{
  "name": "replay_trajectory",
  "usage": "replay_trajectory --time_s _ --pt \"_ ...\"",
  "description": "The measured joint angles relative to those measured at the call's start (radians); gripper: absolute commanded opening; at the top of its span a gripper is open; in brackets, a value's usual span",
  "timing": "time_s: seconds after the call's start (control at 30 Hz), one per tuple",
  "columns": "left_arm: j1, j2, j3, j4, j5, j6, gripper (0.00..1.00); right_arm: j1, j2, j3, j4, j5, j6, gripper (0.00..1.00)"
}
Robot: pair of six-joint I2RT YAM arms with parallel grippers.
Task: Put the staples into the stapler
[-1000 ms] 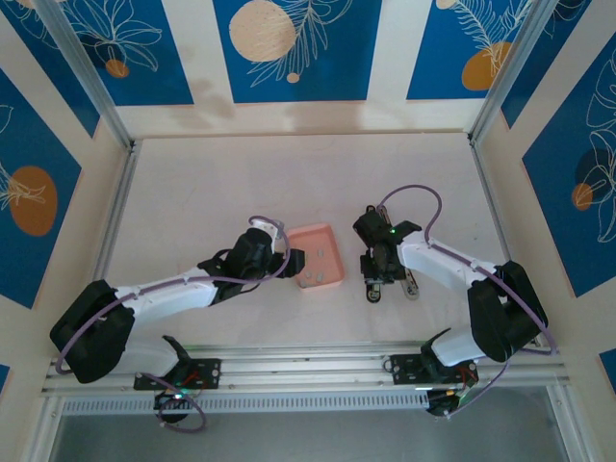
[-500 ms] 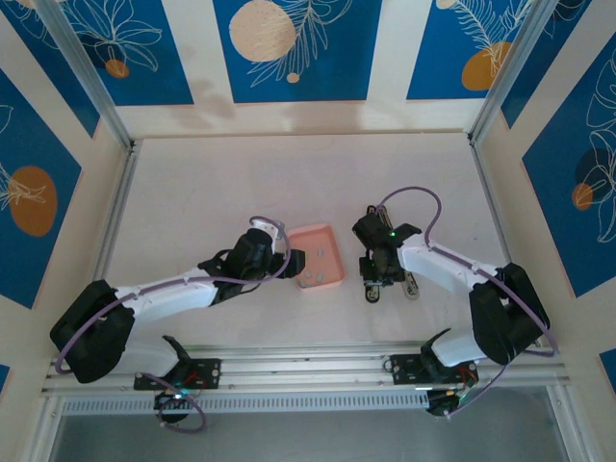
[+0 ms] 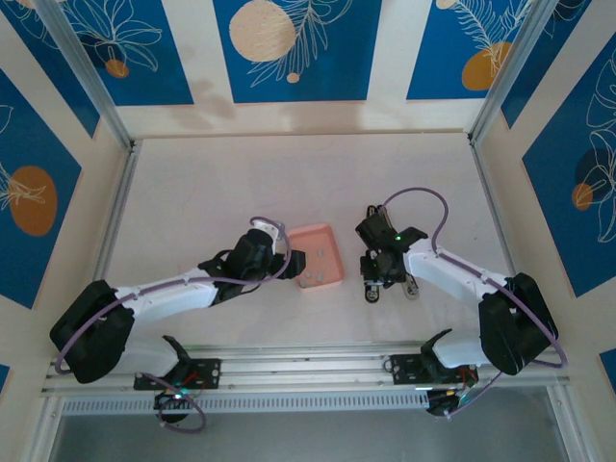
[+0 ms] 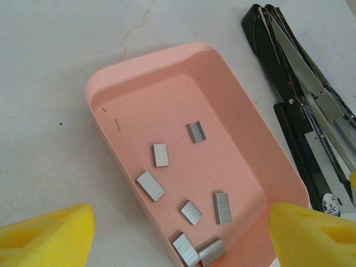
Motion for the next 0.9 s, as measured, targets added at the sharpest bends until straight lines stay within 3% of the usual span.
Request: replay_trajectory --time_s 0.9 --pt "-0.006 -0.001 0.000 -0.010 -0.009 0.000 0.81 -0.008 -0.010 -0.004 -0.013 0.004 -0.005 0.17"
